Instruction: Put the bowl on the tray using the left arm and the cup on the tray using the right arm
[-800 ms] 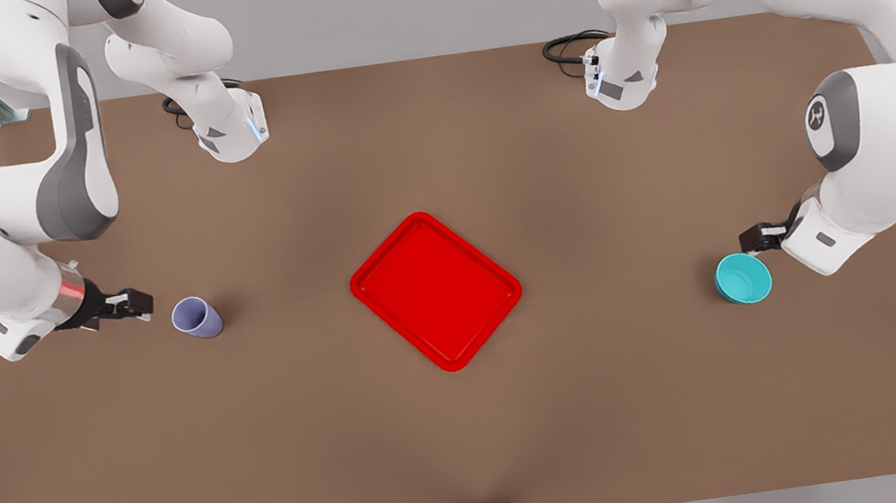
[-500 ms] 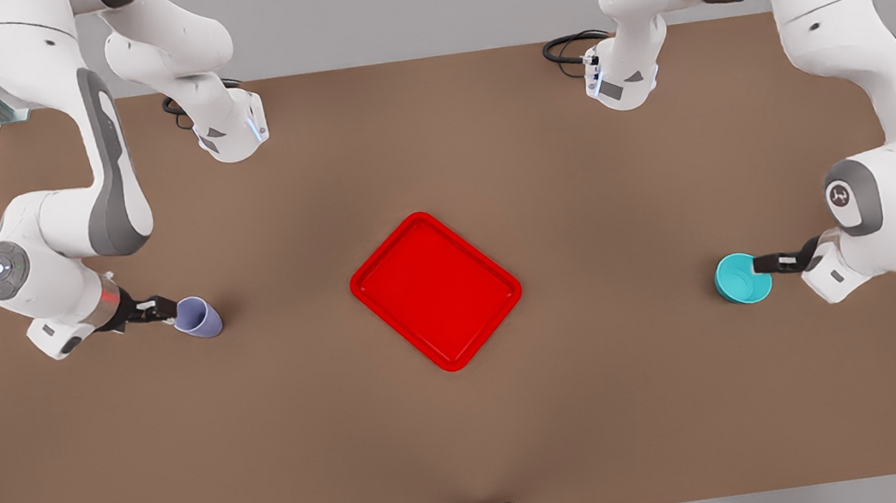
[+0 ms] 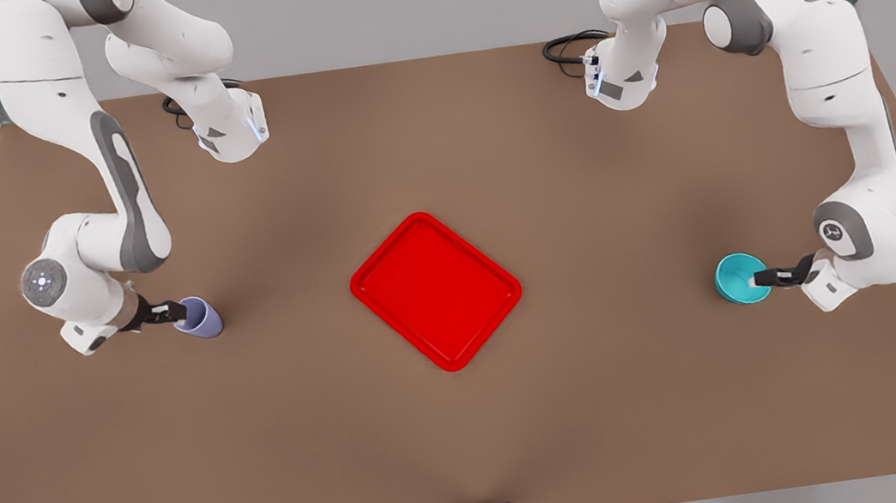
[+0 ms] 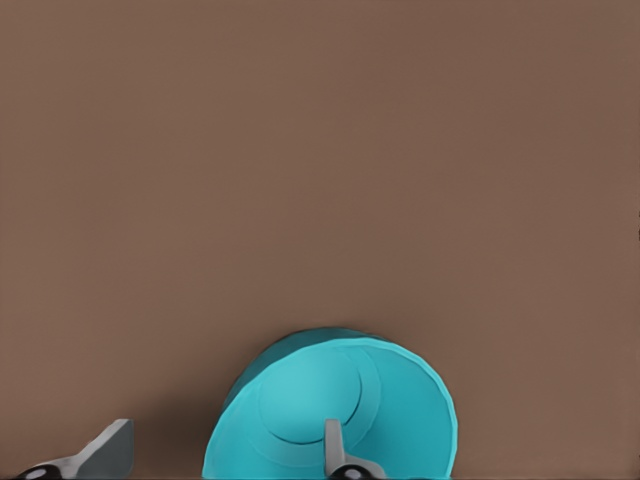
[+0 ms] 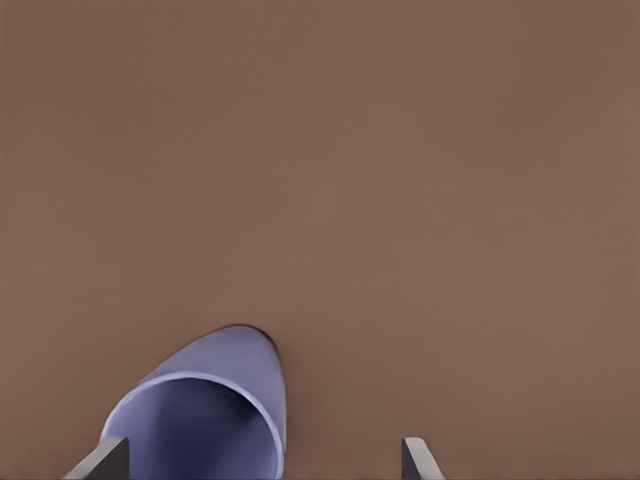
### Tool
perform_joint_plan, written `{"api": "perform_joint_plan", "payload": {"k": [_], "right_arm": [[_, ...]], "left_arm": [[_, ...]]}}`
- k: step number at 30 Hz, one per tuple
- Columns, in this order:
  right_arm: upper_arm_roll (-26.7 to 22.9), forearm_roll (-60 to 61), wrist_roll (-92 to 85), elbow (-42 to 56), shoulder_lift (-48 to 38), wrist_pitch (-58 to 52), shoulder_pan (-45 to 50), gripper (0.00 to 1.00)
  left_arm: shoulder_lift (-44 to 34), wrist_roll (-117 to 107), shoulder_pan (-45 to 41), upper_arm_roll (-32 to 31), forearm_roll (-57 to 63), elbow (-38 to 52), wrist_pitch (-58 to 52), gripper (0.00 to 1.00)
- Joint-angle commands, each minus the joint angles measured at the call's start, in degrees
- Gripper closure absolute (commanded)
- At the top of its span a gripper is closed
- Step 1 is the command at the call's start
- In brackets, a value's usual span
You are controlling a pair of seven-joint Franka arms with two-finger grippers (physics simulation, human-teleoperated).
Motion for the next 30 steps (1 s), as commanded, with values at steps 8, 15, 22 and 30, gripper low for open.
{"api": "perform_joint_plan", "payload": {"k": [8,15,22,30], "right_arm": [[-0.2,0.4,0.1,-1.1,2.2,1.1,-0.3,0.17],[-0.2,0.4,-0.6,-2.6,4.0,2.4,-1.0,0.32],[-0.2,2.3,-0.6,-3.6,4.8,3.7,-0.9,0.47],[-0.1,3.3,-1.2,-3.8,5.7,4.6,-0.8,0.6]], "left_arm": [[1.5,1.3,0.0,0.0,-2.5,1.0,-0.1,0.79],[1.8,1.3,0.0,0.0,-2.6,0.9,-0.1,0.79],[0.0,1.0,-0.2,0.0,-4.8,2.6,-6.9,0.79],[-6.0,-16.8,-13.7,-3.5,-10.5,2.6,-9.3,0.79]]}}
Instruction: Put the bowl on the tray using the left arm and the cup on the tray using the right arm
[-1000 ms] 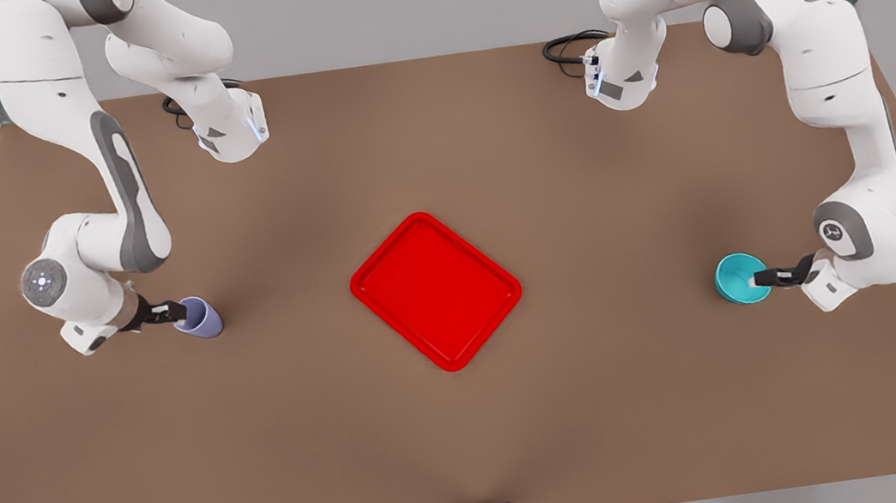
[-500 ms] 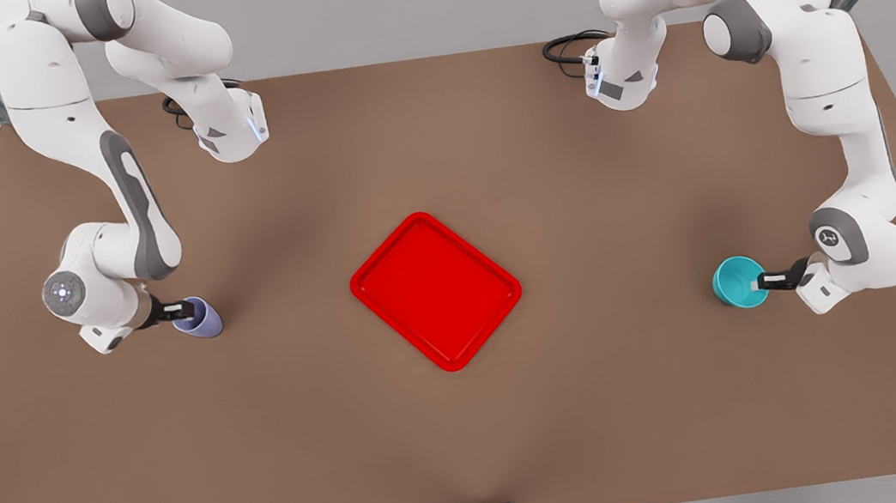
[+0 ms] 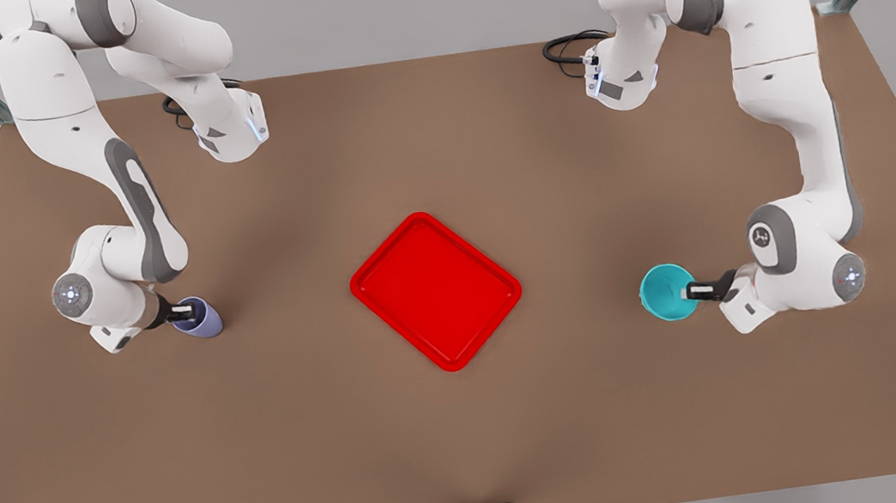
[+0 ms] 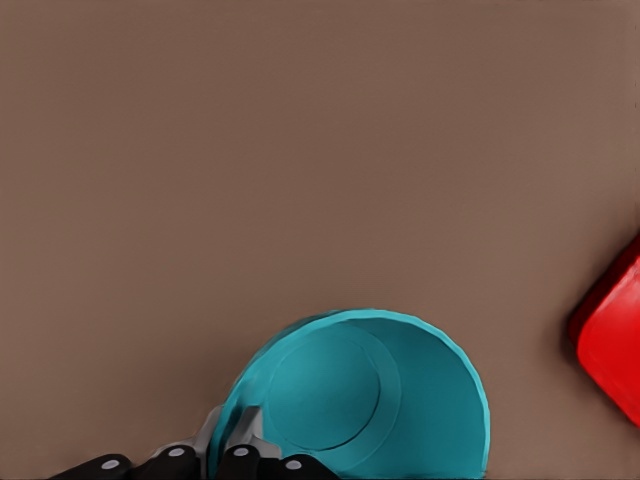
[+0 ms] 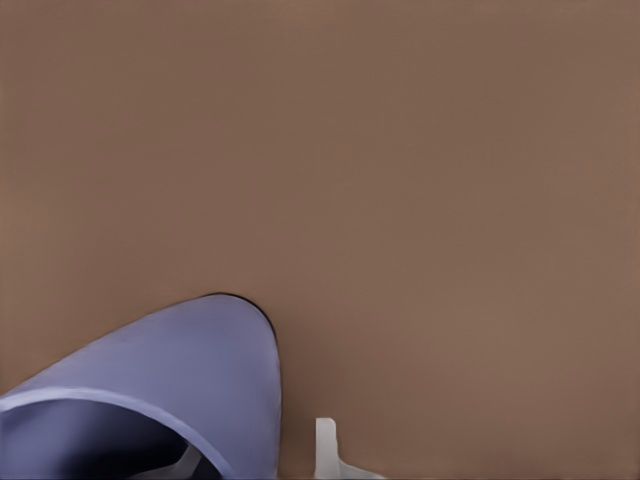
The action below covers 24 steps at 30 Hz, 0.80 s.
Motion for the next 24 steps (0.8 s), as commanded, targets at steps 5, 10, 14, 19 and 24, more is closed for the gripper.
{"api": "perform_joint_plan", "payload": {"k": [5,10,14,19,24], "right_arm": [[-0.1,0.5,0.0,0.0,-0.1,0.0,-0.2,0.79],[0.0,1.7,-0.1,-0.1,-0.3,-0.1,-0.2,0.79],[0.0,1.7,-0.4,-0.2,-0.3,-0.1,-0.2,0.79],[-0.1,1.7,-0.4,0.0,-3.3,-0.9,0.9,0.79],[0.2,1.7,-2.4,0.4,-6.9,-2.7,1.7,0.79]], "left_arm": [[0.2,-10.7,-9.5,0.0,-13.3,1.0,0.6,0.79],[1.3,-30.6,-23.1,0.0,-17.0,3.6,7.0,0.79],[2.6,-35.2,-29.0,0.0,-19.1,3.6,11.1,0.79],[4.9,-36.9,-32.5,0.0,-19.2,3.6,13.4,0.79],[9.0,-35.6,-33.0,0.0,-18.6,3.6,17.7,0.79]]}}
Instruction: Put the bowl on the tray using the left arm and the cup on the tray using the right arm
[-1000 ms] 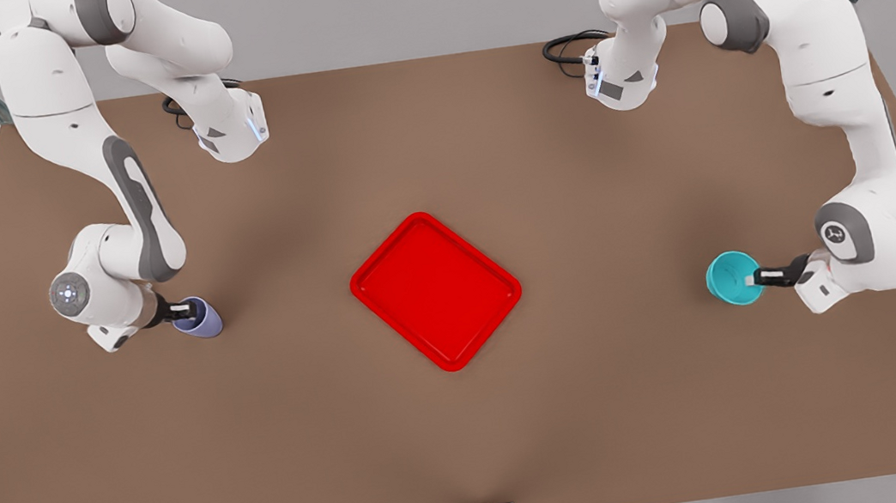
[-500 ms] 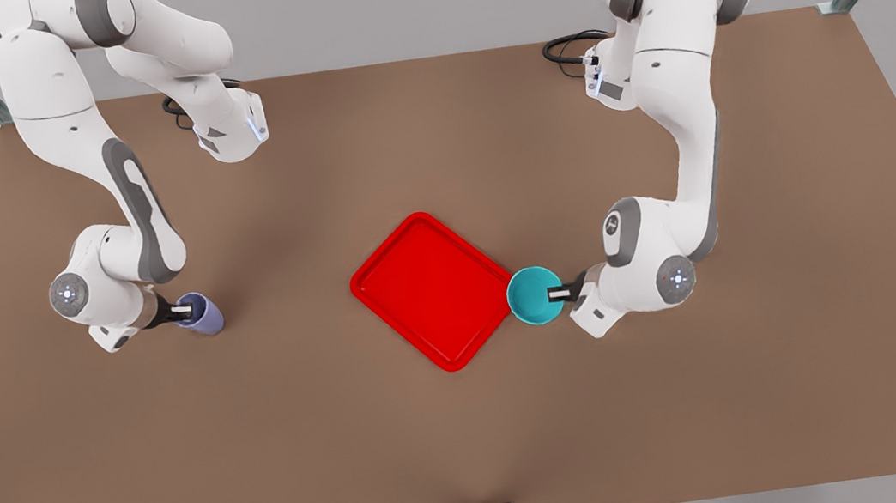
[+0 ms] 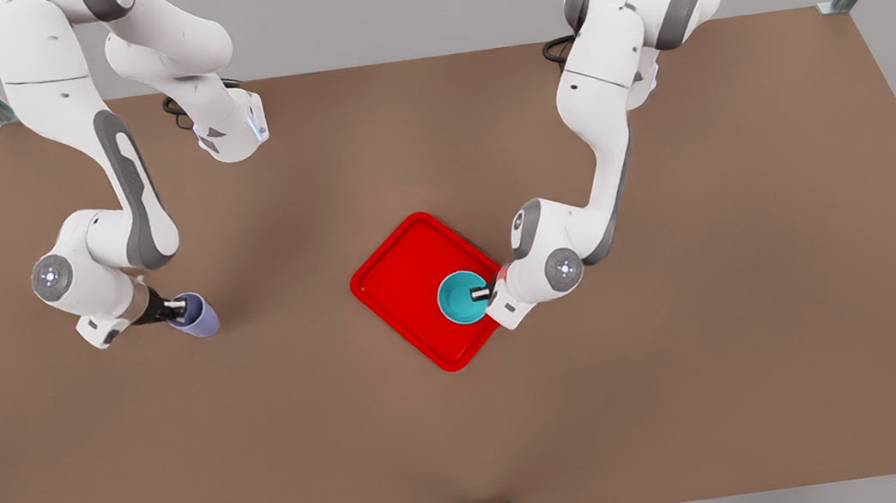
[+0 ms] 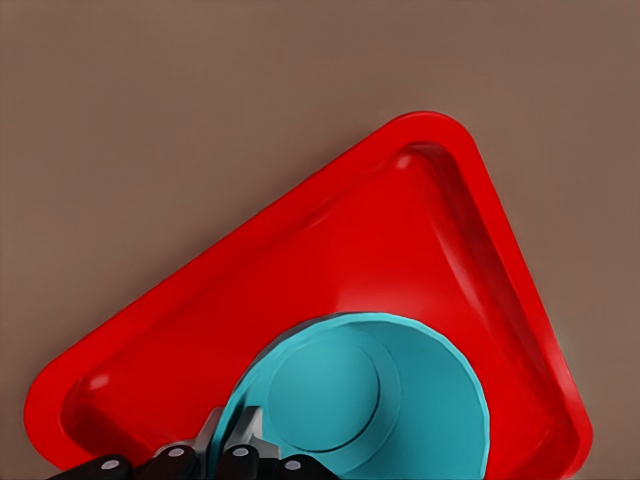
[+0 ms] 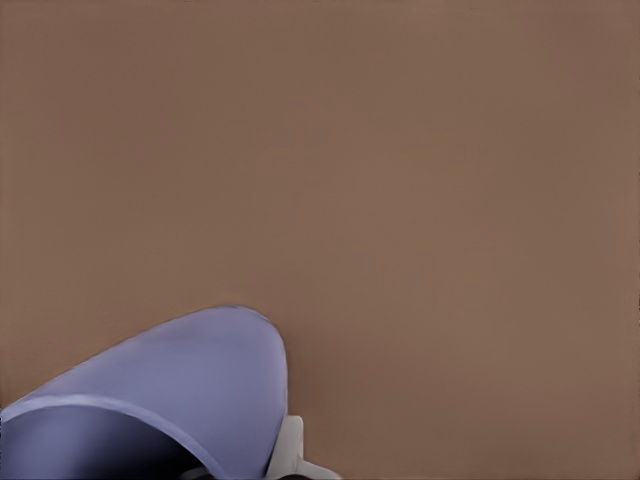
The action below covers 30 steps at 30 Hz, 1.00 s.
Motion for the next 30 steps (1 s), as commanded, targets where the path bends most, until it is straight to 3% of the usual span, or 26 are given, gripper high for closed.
{"api": "perform_joint_plan", "payload": {"k": [1,4,5,6,11,13,15,20,22,23,24,25,27,28,30], "right_arm": [[0.1,-0.7,0.5,0.3,0.0,0.0,0.6,0.79],[0.1,0.6,1.3,1.7,-0.5,-1.8,2.9,0.79],[0.1,0.6,3.4,2.1,-0.7,-2.7,4.2,0.79],[1.0,0.7,4.4,2.8,-0.5,-2.9,4.5,0.79],[2.4,3.3,5.2,3.2,-0.6,-4.2,6.3,0.79],[5.8,3.5,8.7,3.2,-1.4,-4.4,6.7,0.79],[6.1,3.5,9.1,3.4,-1.6,-4.8,8.3,0.79],[8.1,3.6,18.3,6.2,-1.9,-6.7,14.9,0.79],[11.5,3.6,23.7,7.8,-1.1,-6.7,15.0,0.79],[12.3,3.6,25.6,7.8,-0.5,-6.5,16.0,0.79],[12.7,3.6,27.8,8.6,0.6,-6.0,17.3,0.79],[13.1,3.6,29.3,9.7,1.8,-5.6,18.4,0.79],[13.1,3.7,33.4,10.1,4.2,-2.5,21.6,0.79],[13.1,3.7,35.3,11.5,5.8,-2.5,22.8,0.79],[13.2,4.0,38.1,12.7,8.1,-0.7,25.2,0.79]], "left_arm": [[0.0,0.4,0.0,0.0,-5.4,-0.1,-0.1,0.79],[0.3,1.8,0.0,0.1,-5.3,-0.5,-0.7,0.79],[0.6,3.7,0.2,0.2,-5.3,-0.5,-0.8,0.55],[1.1,4.0,0.2,0.3,-5.4,-0.5,-0.8,0.0],[-0.1,3.2,0.2,0.8,-5.3,-0.4,-1.5,0.0],[-2.5,3.2,0.2,3.0,-2.4,0.1,-5.6,0.0],[-3.2,3.1,0.2,5.5,-1.1,2.7,-7.7,0.0],[-4.1,9.5,0.6,19.6,13.8,11.6,-22.5,0.0],[-8.1,17.7,0.5,27.8,16.2,11.6,-29.7,0.0],[-11.3,17.7,0.6,28.6,18.3,11.5,-32.1,0.0],[-14.4,17.4,0.9,27.9,22.6,11.6,-33.6,0.0],[-17.5,17.3,4.7,23.2,26.0,11.6,-35.3,0.0],[-22.8,17.1,20.8,1.9,36.5,11.6,-35.7,0.0],[-23.9,17.1,24.4,-2.6,39.3,11.6,-35.7,0.0],[-25.6,17.5,28.0,-4.3,40.0,11.6,-35.9,0.0]]}}
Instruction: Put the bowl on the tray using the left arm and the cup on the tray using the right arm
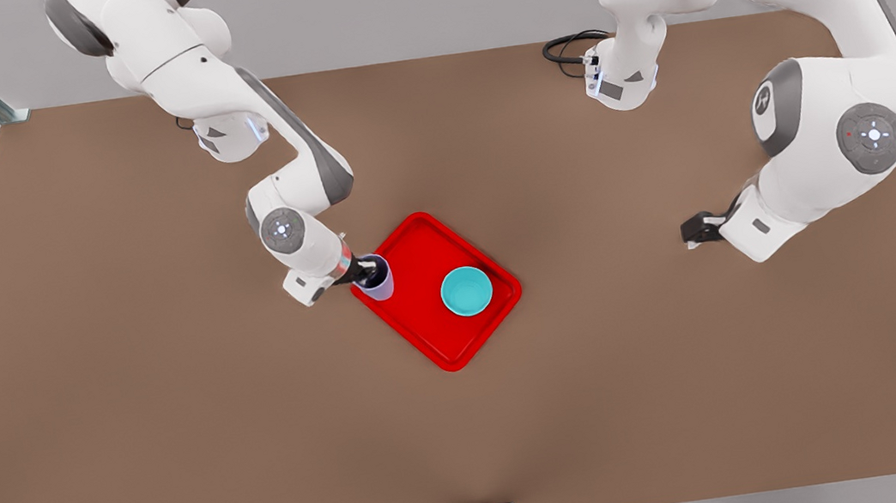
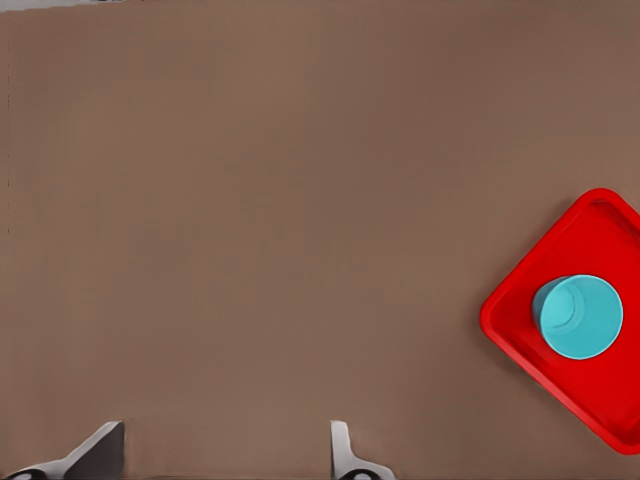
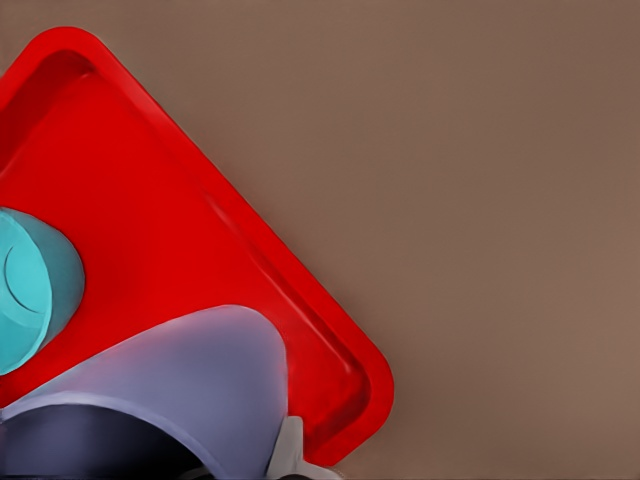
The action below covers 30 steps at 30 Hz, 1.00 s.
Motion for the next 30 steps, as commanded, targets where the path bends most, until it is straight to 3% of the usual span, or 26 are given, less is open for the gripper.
{"api": "perform_joint_plan", "payload": {"k": [1,9,10,11,12,24,26,27,28,29,30], "right_arm": [[-0.1,-0.8,0.8,0.1,0.3,0.2,0.6,0.79],[-0.1,-0.9,3.5,-0.2,3.4,3.8,4.8,0.79],[-0.1,-0.9,3.5,-0.3,3.8,3.8,4.8,0.6],[-0.1,-0.8,3.6,-0.3,3.9,4.0,4.8,0.57],[-0.1,-0.8,3.6,-0.3,3.9,3.9,4.8,0.39],[-0.1,-0.9,4.7,-0.5,2.8,3.1,5.2,0.36],[-0.1,-0.9,4.2,-1.5,-1.3,1.3,4.7,0.34],[-0.2,-0.9,4.5,-1.1,-4.8,-2.3,3.5,0.3],[-1.2,-0.9,3.6,1.0,-6.8,-7.3,1.8,0.11],[-1.2,-1.1,2.8,2.5,-7.9,-9.3,-0.9,0.0],[-4.8,-1.3,0.0,10.8,-7.4,-19.7,-3.0,0.0]], "left_arm": [[0.2,0.0,0.0,-0.1,5.9,0.1,0.0,0.0],[0.0,0.0,-0.4,-0.2,5.9,0.0,-0.1,0.0],[0.0,-0.3,-0.4,-0.1,5.5,0.0,-0.9,0.0],[-0.1,-0.4,-0.4,-0.1,5.7,0.1,-0.9,0.0],[-0.1,-0.3,-0.4,-0.1,5.8,0.1,-0.9,0.0],[-2.1,-0.2,-0.7,-0.1,5.8,0.1,-3.0,0.0],[-2.0,-0.4,-0.7,-0.2,5.7,0.1,-2.9,0.0],[-2.0,-0.4,-0.7,-0.2,5.6,0.1,-2.9,0.0],[-1.8,-0.4,-0.7,-0.3,5.5,0.1,-2.9,0.0],[-1.8,-0.4,-0.7,-0.3,5.6,0.0,-2.9,0.0],[-1.8,-0.4,-0.7,-0.3,5.5,0.0,-2.9,0.0]]}}
